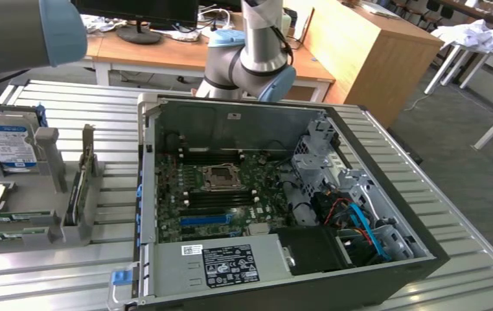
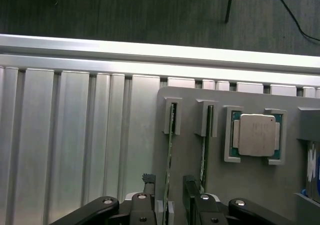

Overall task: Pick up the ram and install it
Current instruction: 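Pick up the ram and move it above insertion slot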

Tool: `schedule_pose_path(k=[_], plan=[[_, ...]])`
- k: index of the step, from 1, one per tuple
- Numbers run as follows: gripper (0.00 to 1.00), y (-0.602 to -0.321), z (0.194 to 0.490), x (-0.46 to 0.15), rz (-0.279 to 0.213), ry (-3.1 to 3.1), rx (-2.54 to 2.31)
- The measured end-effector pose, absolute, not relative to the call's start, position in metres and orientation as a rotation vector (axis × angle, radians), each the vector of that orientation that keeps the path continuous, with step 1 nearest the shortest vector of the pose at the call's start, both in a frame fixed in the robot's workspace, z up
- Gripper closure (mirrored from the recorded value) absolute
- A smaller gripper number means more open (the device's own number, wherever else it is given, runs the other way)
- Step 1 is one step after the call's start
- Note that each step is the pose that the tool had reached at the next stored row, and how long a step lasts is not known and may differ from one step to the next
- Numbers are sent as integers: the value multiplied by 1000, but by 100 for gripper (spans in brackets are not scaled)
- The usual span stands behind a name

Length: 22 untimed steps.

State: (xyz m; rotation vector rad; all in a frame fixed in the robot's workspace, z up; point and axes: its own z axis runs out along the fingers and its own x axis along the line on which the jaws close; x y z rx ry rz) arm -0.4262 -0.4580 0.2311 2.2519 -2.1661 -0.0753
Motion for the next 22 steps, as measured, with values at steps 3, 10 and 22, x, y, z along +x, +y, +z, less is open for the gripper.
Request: schedule_pose_path(k=[3, 10, 22], plan=[[65, -458, 228, -426, -75, -2166, 2252], [65, -458, 220, -426, -75, -2166, 2252], [65, -458, 213, -426, -75, -2166, 2252]])
